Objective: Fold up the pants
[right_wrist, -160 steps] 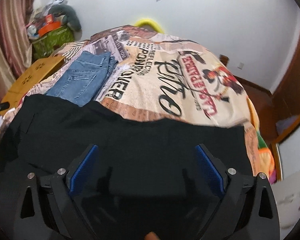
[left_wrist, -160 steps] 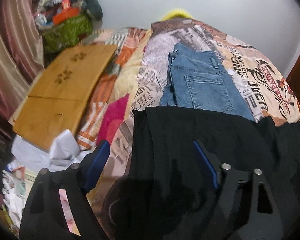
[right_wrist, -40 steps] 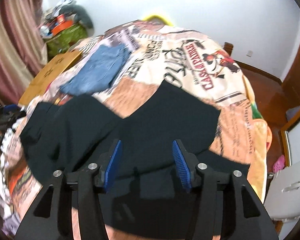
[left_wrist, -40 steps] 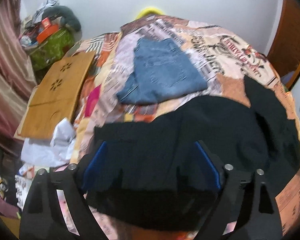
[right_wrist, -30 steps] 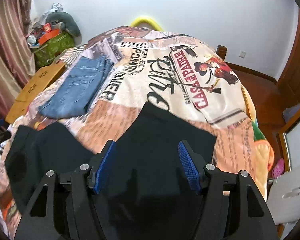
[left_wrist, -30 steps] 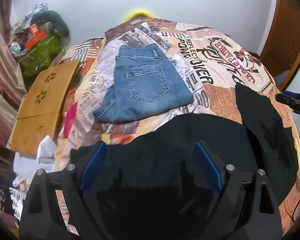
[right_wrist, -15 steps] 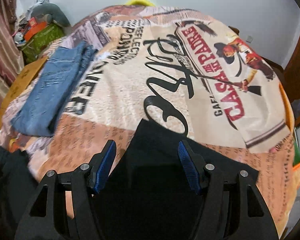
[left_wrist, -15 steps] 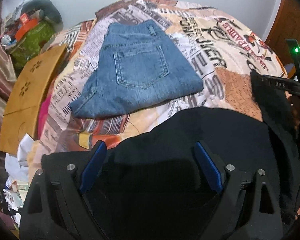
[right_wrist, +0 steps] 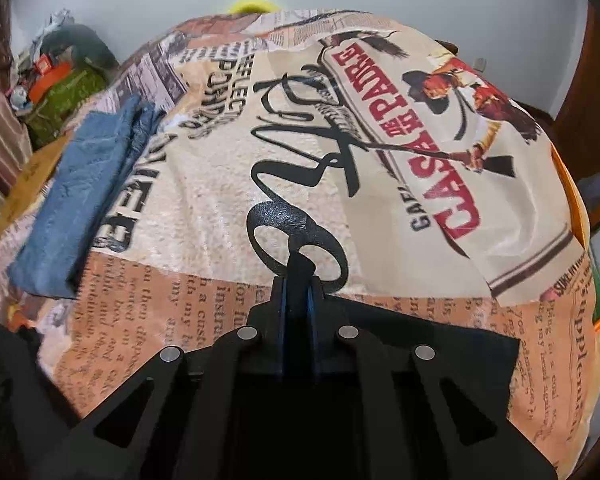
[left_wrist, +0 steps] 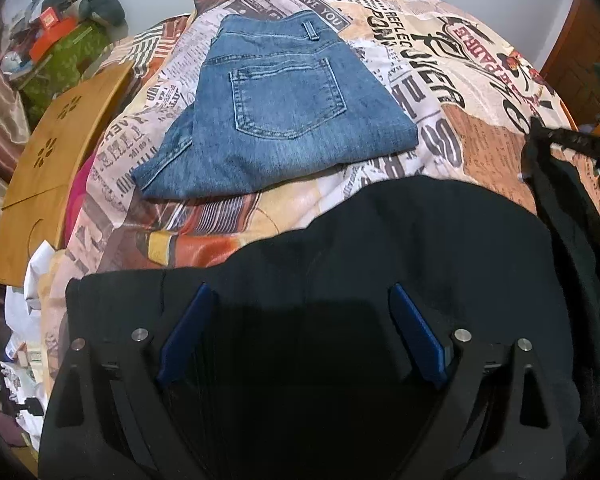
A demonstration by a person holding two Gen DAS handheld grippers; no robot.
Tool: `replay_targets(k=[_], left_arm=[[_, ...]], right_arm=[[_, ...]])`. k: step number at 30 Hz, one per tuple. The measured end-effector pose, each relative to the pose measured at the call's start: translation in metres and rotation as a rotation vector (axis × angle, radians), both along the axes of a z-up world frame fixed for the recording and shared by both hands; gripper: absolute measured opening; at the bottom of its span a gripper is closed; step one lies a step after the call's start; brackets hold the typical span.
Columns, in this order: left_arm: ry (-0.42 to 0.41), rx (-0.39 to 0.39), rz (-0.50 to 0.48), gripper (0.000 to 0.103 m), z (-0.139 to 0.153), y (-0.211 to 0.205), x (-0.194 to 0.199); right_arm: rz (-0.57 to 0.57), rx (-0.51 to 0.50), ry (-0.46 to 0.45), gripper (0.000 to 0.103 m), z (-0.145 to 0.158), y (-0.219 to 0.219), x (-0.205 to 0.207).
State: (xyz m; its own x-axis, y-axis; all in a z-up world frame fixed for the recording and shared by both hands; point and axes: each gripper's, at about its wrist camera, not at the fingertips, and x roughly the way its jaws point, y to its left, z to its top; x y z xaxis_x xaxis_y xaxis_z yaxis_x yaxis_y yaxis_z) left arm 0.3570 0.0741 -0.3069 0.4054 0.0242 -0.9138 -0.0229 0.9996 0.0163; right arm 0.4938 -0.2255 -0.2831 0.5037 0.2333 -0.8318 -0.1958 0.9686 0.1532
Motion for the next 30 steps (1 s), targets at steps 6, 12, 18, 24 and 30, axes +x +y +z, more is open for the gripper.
replay_targets(k=[6,12,18,24,30], left_arm=[[0.007,0.028,-0.026,0.091,0.011,-0.009,-0.021],[0.004,0.009,-0.063,0.091,0.030,-0.026,-0.043],[0.019,0.022,-0.133,0.091,0.037,-0.055,-0.066],[0.040,0.038,-0.157,0.091,0.033,-0.076,-0.087],[0.054,0.019,-0.170,0.092,0.029,-0.089,-0.102]], right_arm=[[-0.026,0.039,-0.113,0.008,0.060,-0.029,-0.031],[-0.085,0.087,-0.248,0.008,0.135,-0.076,-0.073],[-0.104,0.109,-0.345,0.008,0.182,-0.110,-0.118],[-0.082,0.089,-0.371,0.008,0.190,-0.136,-0.165],[-0.102,0.030,-0.267,0.008,0.137,-0.161,-0.200]])
